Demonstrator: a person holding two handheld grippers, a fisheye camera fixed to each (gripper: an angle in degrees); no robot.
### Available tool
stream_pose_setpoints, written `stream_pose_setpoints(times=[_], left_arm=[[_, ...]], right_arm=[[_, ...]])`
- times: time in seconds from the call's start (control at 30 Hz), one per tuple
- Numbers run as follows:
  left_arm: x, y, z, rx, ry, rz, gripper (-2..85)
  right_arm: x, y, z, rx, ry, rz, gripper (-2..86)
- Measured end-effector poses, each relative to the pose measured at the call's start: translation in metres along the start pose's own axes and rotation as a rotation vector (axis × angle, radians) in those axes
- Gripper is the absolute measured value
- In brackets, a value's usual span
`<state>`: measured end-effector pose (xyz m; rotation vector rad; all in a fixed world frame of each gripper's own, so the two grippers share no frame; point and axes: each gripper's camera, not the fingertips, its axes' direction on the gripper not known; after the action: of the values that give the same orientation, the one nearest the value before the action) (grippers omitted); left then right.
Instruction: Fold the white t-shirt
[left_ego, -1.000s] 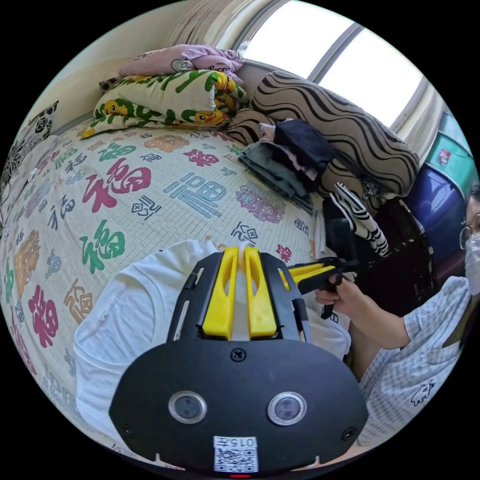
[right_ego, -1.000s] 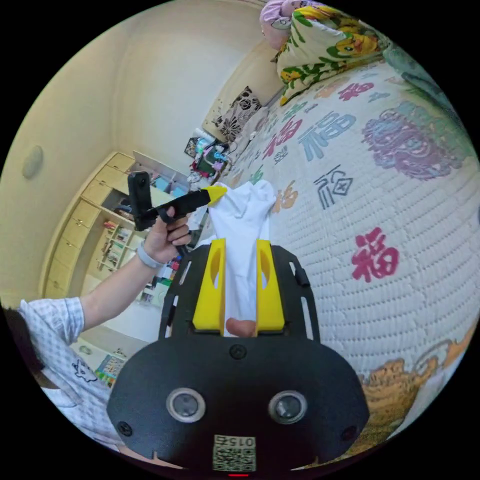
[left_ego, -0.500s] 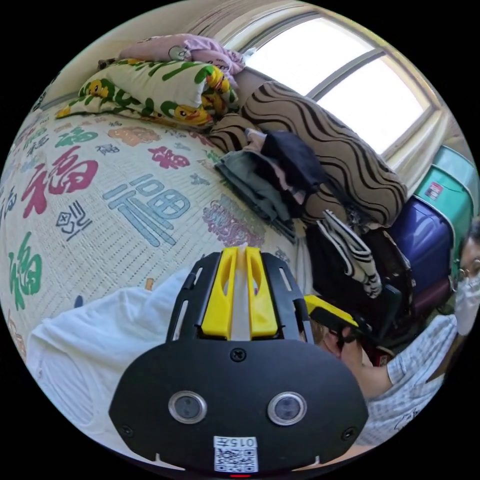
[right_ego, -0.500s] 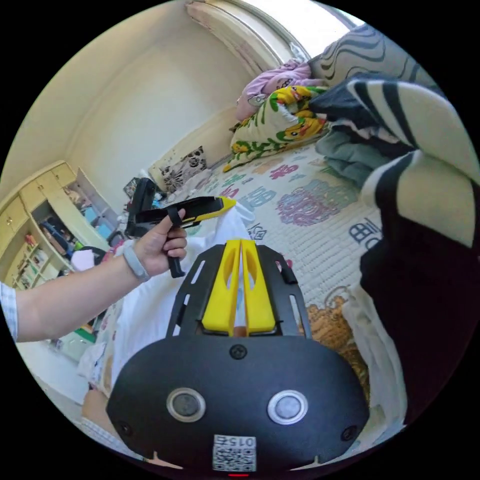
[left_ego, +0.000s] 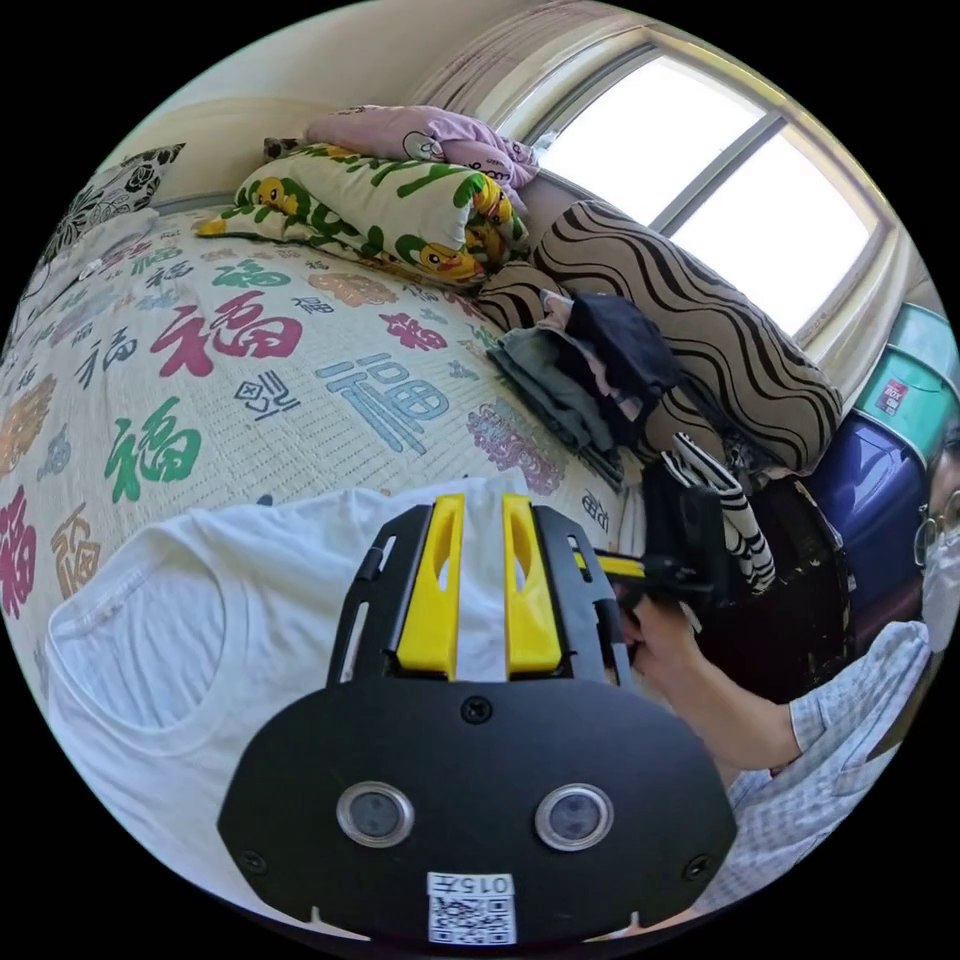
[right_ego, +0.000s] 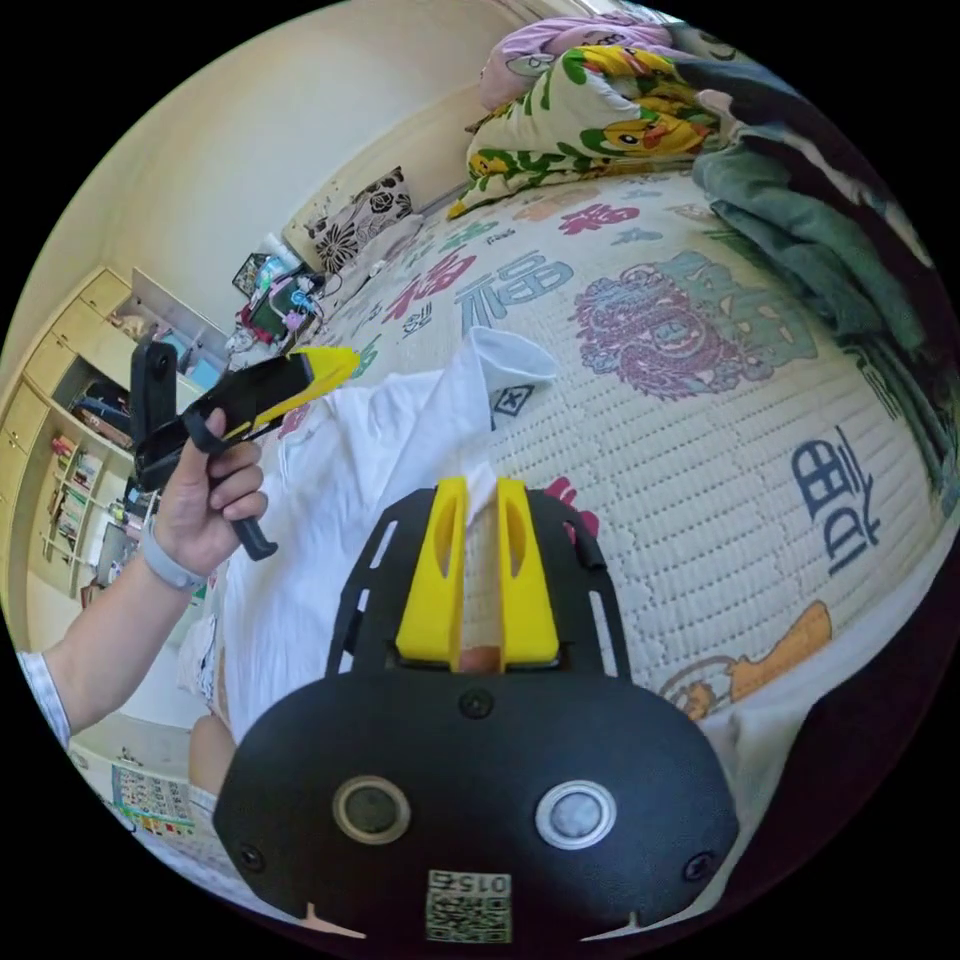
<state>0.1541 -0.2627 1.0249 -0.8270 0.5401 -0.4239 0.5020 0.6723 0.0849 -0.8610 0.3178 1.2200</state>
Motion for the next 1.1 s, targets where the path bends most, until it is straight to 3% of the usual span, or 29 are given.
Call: stream_pose_setpoints(times=[0.13,0.3,0.5,0.57,0.7,0.8,0.9,1.0,1.1], left_arm=[[-0.009,0.058,-0.008,0.009,-0.017,-0.013,6.1],[-0.028,0.140,-0.040,0.060,-0.075,-0.106,6.1],[-0.066,0.272,-0.143,0.287,-0.338,-0.391,6.4],[-0.086,0.333,-0.177,0.355,-0.481,-0.552,6.8],[-0.120,0.407,-0.197,0.393,-0.555,-0.721,7.2],[-0.158,0.449,-0.188,0.431,-0.487,-0.824,7.4],[-0.194,0.468,-0.155,0.395,-0.271,-0.847,8.7],[-0.196,0.485,-0.139,0.383,-0.296,-0.819,7.8],[-0.194,0.517,-0.124,0.418,-0.182,-0.790,6.7]], right_arm=[[-0.043,0.004,-0.032,0.048,0.189,-0.063,1.1],[-0.080,0.017,-0.032,-0.039,0.262,-0.052,2.5],[-0.144,0.020,-0.060,0.015,0.339,-0.073,5.9],[-0.172,0.017,-0.071,0.049,0.304,-0.106,5.8],[-0.255,-0.001,-0.069,0.023,0.107,-0.252,5.6],[-0.328,-0.016,-0.050,-0.060,0.010,-0.385,5.7],[-0.406,-0.024,-0.029,-0.114,-0.056,-0.506,5.8],[-0.481,-0.034,-0.005,-0.170,-0.114,-0.609,5.9],[-0.561,-0.045,0.025,-0.256,-0.164,-0.719,7.1]])
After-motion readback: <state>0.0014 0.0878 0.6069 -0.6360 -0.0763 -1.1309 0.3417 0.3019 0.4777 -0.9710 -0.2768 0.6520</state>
